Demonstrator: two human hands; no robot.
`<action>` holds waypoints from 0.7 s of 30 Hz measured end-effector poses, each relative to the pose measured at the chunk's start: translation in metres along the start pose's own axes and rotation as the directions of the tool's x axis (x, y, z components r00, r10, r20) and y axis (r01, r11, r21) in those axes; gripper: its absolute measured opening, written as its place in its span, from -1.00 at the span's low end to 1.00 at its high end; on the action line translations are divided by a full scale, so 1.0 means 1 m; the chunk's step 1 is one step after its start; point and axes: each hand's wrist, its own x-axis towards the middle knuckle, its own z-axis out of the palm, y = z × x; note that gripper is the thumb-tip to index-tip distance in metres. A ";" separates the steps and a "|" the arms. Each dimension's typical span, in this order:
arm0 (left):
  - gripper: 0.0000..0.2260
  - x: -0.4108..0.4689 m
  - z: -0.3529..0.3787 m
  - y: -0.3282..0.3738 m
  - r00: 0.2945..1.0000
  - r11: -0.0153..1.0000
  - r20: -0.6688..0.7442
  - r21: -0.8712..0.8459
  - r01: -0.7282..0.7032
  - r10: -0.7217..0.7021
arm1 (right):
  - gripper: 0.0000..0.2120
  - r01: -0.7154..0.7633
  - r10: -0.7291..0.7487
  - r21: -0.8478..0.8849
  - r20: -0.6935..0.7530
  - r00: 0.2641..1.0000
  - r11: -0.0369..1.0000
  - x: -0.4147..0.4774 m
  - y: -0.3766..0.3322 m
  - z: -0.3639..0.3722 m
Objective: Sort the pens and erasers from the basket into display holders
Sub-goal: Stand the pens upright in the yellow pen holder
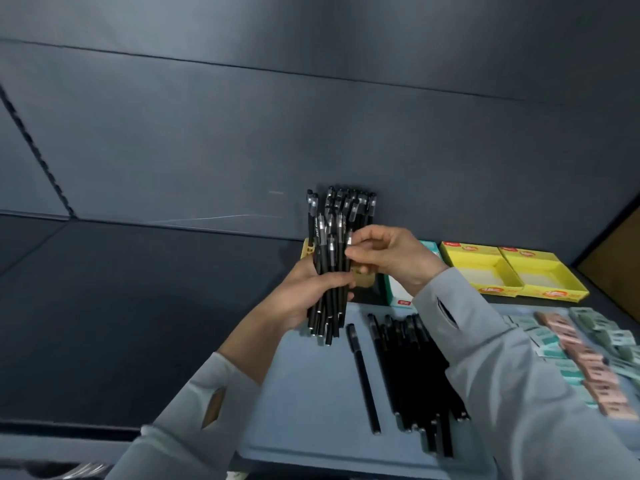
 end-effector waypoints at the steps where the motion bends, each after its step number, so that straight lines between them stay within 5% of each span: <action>1: -0.82 0.002 -0.001 -0.001 1.000 1.000 -0.013 -0.020 0.003 -0.003 | -0.88 -0.013 0.013 0.015 0.002 1.000 1.000 0.002 -0.001 -0.001; 8: -0.77 0.016 -0.015 0.002 0.975 0.993 -0.215 0.117 -0.029 0.054 | -0.84 0.031 -0.029 0.006 -0.176 0.984 1.000 0.023 -0.014 -0.018; 12: -0.86 0.015 -0.023 0.004 0.962 0.995 -0.265 0.085 -0.042 0.064 | -0.81 0.183 -0.310 -0.329 -0.390 0.867 0.926 0.041 -0.008 -0.033; 21: -0.83 0.012 -0.020 0.003 0.943 0.995 -0.315 0.043 -0.095 0.103 | -0.79 0.227 -0.467 -0.533 -0.372 0.802 0.815 0.064 0.018 -0.022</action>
